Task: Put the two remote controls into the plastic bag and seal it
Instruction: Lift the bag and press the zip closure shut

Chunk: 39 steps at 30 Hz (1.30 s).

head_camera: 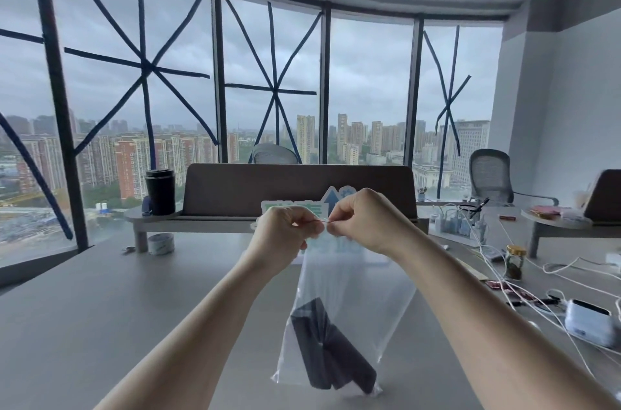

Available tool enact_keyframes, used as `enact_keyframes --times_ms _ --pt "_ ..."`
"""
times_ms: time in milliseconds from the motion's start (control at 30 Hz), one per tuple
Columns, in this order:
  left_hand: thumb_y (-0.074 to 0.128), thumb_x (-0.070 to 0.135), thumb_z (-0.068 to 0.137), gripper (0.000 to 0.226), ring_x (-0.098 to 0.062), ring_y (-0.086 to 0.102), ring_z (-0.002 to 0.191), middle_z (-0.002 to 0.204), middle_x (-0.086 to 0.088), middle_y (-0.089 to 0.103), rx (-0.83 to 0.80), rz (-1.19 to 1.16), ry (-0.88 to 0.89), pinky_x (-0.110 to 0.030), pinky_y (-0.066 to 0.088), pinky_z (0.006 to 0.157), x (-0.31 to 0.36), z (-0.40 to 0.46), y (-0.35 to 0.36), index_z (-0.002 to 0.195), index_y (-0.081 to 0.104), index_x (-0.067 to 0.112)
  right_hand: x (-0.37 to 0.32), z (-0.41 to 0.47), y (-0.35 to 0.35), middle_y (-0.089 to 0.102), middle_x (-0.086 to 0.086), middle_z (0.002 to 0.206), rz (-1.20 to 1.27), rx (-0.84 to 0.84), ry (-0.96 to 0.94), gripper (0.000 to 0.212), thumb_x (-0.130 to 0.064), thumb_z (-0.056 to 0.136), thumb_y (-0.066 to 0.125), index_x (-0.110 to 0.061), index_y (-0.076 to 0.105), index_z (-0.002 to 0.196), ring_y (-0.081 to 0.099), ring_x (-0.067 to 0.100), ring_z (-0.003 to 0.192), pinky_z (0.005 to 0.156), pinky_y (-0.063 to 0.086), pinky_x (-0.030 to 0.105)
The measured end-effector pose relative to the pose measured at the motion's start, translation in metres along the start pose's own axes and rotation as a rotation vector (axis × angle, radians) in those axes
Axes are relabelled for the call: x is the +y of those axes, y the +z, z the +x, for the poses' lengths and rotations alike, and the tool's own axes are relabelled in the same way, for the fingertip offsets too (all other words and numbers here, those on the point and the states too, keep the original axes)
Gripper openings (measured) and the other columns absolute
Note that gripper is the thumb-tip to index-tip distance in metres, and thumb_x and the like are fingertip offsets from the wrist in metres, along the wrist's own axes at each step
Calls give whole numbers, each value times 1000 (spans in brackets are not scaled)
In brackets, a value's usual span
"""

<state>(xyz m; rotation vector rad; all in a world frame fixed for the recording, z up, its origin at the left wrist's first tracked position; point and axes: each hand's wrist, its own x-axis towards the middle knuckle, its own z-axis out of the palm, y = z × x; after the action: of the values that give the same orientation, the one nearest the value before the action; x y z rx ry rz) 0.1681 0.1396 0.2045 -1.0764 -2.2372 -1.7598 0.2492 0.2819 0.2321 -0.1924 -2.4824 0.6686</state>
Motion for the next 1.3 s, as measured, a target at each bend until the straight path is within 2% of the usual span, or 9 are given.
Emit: enact_keyframes --times_ms 100,200,300,500,667,833,933,1100,1300 --pt "72 13 77 9 -8 49 45 63 5 64 7 17 21 -10 34 39 -1 1 -1 69 72 17 -6 0 -2 74 0 67 -4 -4 21 10 -36 64 74 -32 72 55 65 17 74 80 59 45" --pt "72 15 77 7 -9 49 45 66 4 67 15 21 32 -9 34 39 -1 0 -4 70 73 17 -10 2 -7 78 6 71 29 -63 55 17 -38 65 71 -23 78 64 68 20 66 80 60 48" --pt "72 14 77 5 -6 47 42 60 8 68 4 24 21 -8 33 39 -1 0 -6 74 76 15 -13 2 -10 78 0 70 17 -106 80 24 -43 65 71 -20 79 65 73 22 71 84 59 48" --pt "73 14 77 4 -2 44 39 57 9 67 -10 24 4 -9 34 38 2 1 -9 76 77 14 -17 3 -12 72 -3 61 25 -121 65 12 -23 75 79 -13 80 69 62 10 56 79 61 42" --pt "73 14 77 5 0 44 38 59 6 67 -4 12 -2 -9 34 38 4 1 -11 74 76 13 -19 2 -10 77 1 66 -18 -95 58 11 -26 71 77 -16 79 67 66 10 55 78 62 44" --pt "72 14 76 10 2 44 39 57 8 66 16 13 7 -12 36 42 3 1 -11 67 74 17 -21 0 -9 77 0 65 -62 -60 47 9 -33 69 76 -25 78 66 73 19 63 78 61 45" --pt "72 15 77 10 0 44 40 59 7 67 25 27 17 -20 40 50 0 1 -10 67 73 15 -21 -2 -7 75 -1 62 -81 -42 43 9 -32 69 75 -26 76 62 72 19 63 76 61 45" --pt "71 16 78 9 3 48 45 62 7 67 50 64 35 -23 40 58 -3 0 -5 70 72 12 -24 -6 -2 72 2 78 -205 -9 15 36 -32 78 72 -32 58 45 63 29 92 82 56 41" --pt "71 11 77 14 0 55 61 63 9 64 101 50 70 -20 42 67 -3 -1 -2 65 69 16 -24 -9 4 69 0 84 -189 16 -14 24 -30 83 65 -30 62 60 61 23 88 80 55 40"
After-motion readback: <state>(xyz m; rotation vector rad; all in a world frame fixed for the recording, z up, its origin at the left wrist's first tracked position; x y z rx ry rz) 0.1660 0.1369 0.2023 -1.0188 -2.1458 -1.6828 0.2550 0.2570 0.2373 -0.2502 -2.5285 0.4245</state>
